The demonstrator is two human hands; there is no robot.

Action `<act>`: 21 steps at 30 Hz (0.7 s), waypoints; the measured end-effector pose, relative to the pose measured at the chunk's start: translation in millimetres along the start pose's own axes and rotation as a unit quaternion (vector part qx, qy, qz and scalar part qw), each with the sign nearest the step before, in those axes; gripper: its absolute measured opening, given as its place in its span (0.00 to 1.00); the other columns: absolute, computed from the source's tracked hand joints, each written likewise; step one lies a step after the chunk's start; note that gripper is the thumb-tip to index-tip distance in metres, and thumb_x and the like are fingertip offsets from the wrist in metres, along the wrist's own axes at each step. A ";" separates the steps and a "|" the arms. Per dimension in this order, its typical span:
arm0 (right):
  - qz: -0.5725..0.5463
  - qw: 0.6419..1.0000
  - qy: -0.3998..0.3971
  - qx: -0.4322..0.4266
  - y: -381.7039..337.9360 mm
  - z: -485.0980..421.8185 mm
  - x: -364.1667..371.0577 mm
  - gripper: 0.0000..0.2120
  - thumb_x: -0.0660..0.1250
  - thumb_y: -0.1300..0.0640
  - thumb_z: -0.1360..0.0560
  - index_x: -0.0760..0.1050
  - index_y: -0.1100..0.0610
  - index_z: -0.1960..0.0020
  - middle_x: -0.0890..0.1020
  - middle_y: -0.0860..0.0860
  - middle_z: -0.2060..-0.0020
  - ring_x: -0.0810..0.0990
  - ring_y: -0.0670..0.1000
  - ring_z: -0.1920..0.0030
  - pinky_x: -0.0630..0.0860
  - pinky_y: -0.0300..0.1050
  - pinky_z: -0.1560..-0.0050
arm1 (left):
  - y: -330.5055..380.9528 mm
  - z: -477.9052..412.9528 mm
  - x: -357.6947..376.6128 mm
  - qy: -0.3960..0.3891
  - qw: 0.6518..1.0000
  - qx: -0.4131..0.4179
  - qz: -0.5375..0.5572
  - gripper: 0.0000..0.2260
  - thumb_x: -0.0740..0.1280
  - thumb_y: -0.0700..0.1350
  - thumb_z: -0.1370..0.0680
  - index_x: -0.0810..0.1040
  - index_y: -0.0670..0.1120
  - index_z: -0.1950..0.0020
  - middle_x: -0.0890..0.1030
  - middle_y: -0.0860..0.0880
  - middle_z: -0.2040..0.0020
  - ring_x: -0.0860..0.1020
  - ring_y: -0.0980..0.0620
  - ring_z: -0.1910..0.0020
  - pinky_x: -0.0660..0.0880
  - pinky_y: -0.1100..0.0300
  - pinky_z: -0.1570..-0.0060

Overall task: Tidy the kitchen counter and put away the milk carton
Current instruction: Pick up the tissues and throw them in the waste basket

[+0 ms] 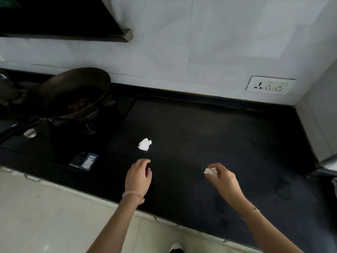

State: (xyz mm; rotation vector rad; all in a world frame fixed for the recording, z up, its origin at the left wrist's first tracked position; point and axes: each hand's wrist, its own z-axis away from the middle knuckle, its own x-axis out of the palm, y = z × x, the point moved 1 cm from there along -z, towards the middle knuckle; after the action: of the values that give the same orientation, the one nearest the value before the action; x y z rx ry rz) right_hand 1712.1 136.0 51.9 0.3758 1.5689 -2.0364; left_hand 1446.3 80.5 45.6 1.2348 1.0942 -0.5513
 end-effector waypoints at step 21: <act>-0.021 0.998 0.011 0.057 -14.8 -18.0 -5.2 0.05 0.67 0.52 0.27 0.78 0.50 0.52 0.82 0.49 0.57 0.78 0.44 0.59 0.72 0.34 0.62 | -24.2 -89.1 -1.4 -0.044 0.964 -0.170 0.200 0.13 0.65 0.43 0.24 0.74 0.44 0.41 0.77 0.46 0.47 0.74 0.51 0.51 0.72 0.60 0.55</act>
State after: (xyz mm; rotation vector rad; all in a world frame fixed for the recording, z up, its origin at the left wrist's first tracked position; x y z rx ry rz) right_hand 1706.1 157.1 61.4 0.4128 1.4894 -2.1680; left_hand 1393.7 156.2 40.1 1.0756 0.7940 -0.1003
